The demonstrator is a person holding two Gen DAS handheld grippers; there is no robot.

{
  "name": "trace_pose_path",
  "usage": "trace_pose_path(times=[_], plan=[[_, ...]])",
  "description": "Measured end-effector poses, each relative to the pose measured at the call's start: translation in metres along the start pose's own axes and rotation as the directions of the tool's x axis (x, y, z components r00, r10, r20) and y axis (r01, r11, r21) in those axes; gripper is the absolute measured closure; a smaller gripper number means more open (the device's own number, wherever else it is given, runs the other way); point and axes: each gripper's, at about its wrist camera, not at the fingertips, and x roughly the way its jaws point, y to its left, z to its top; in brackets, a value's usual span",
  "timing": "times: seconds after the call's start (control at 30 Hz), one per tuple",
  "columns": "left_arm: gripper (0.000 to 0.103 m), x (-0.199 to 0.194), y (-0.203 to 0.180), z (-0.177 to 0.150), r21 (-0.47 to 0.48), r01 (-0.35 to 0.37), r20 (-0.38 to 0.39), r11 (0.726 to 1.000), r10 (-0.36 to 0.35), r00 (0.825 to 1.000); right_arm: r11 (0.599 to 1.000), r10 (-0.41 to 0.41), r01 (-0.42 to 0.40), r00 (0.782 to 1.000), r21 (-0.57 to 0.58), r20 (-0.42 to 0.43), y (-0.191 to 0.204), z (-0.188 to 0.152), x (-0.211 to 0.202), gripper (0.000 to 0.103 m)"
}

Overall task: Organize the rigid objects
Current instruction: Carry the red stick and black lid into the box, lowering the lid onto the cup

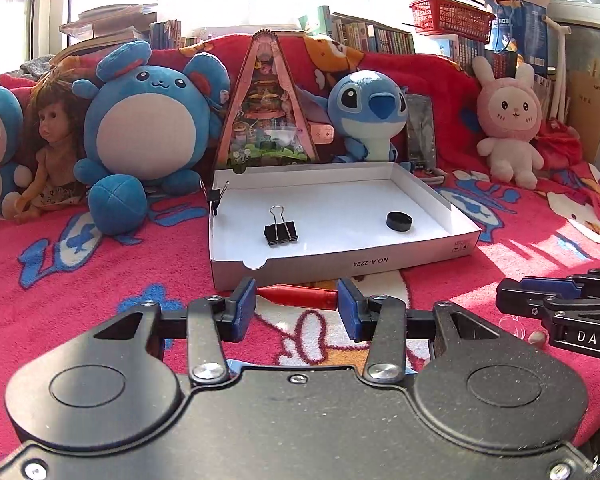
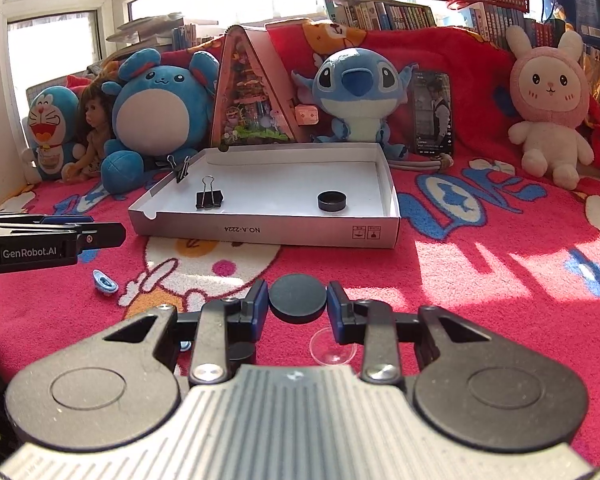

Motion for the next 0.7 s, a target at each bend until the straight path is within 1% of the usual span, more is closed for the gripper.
trace_pose_path(times=[0.2, 0.3, 0.53, 0.7], plan=[[0.061, 0.023, -0.002, 0.023, -0.024, 0.025, -0.013, 0.999, -0.025, 1.000, 0.998, -0.010, 0.010, 1.000, 0.055, -0.005, -0.014, 0.021, 0.015, 0.066], [0.061, 0.039, -0.003, 0.033, -0.030, 0.024, -0.029, 0.999, -0.025, 0.999, 0.997, -0.008, 0.009, 1.000, 0.073, -0.016, -0.021, 0.035, 0.025, 0.066], [0.061, 0.086, -0.003, 0.057, -0.067, 0.025, -0.113, 0.997, -0.032, 0.993, 0.991, 0.011, 0.000, 0.997, 0.133, -0.076, -0.036, 0.068, 0.054, 0.066], [0.061, 0.114, -0.002, 0.063, -0.079, 0.008, -0.168, 0.997, -0.021, 0.986, 0.983, 0.017, 0.006, 0.992, 0.181, -0.121, -0.047, 0.085, 0.077, 0.066]])
